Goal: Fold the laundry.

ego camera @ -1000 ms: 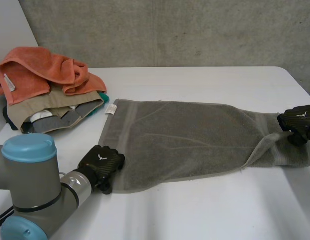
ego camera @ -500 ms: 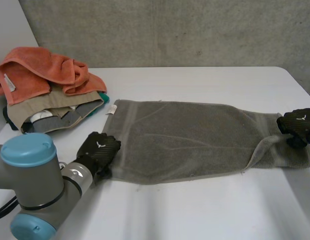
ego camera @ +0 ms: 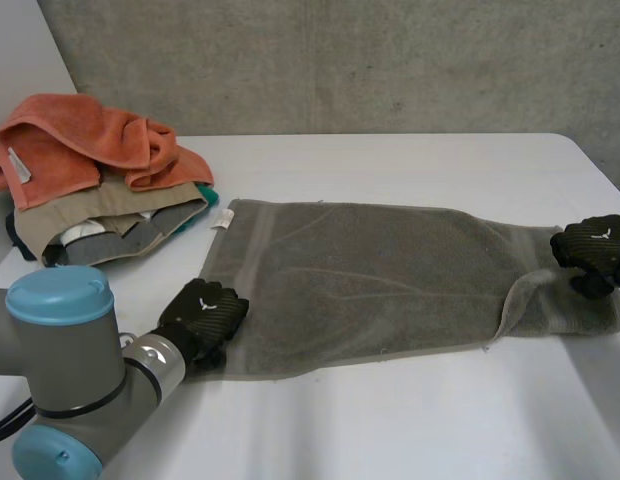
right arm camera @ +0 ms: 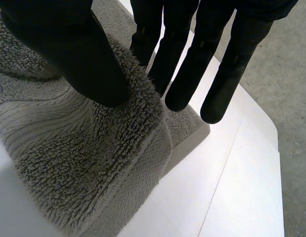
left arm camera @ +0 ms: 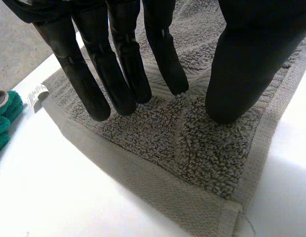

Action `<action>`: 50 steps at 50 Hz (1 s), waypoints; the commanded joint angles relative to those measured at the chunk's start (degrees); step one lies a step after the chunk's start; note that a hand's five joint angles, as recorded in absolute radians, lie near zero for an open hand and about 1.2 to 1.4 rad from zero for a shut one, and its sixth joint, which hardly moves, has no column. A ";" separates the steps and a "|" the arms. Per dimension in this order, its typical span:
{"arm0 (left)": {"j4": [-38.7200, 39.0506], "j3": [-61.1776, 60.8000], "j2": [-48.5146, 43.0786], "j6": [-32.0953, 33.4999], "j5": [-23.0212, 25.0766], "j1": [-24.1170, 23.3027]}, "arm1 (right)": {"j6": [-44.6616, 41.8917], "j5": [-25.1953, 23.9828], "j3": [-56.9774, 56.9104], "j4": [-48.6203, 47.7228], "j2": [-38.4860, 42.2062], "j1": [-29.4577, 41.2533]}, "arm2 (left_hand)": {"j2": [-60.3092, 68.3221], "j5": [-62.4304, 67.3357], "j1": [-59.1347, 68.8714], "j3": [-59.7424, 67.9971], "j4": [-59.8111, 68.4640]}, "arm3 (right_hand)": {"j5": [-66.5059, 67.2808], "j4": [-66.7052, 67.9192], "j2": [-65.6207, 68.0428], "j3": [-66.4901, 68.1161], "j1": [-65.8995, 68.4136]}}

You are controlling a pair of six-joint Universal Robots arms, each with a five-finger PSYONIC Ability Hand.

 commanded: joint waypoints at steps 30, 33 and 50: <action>-38.46 -1.78 18.43 12.11 6.88 4.38 | -34.31 -2.08 2.93 35.03 -7.19 -11.23 | 30.16 30.14 29.77 29.62 30.33 | 13.48 11.23 11.98 11.77 16.19; -33.80 1.47 15.35 10.88 6.09 4.02 | -27.28 -3.05 0.83 29.33 -5.17 -9.83 | 30.16 30.14 29.77 29.62 30.33 | 13.48 11.23 11.98 11.77 16.19; -18.14 26.96 -3.98 -0.55 1.78 0.95 | -0.11 -0.42 -4.98 -3.46 0.63 0.01 | 30.16 30.14 29.77 29.62 30.33 | 13.48 11.23 11.98 11.77 16.19</action>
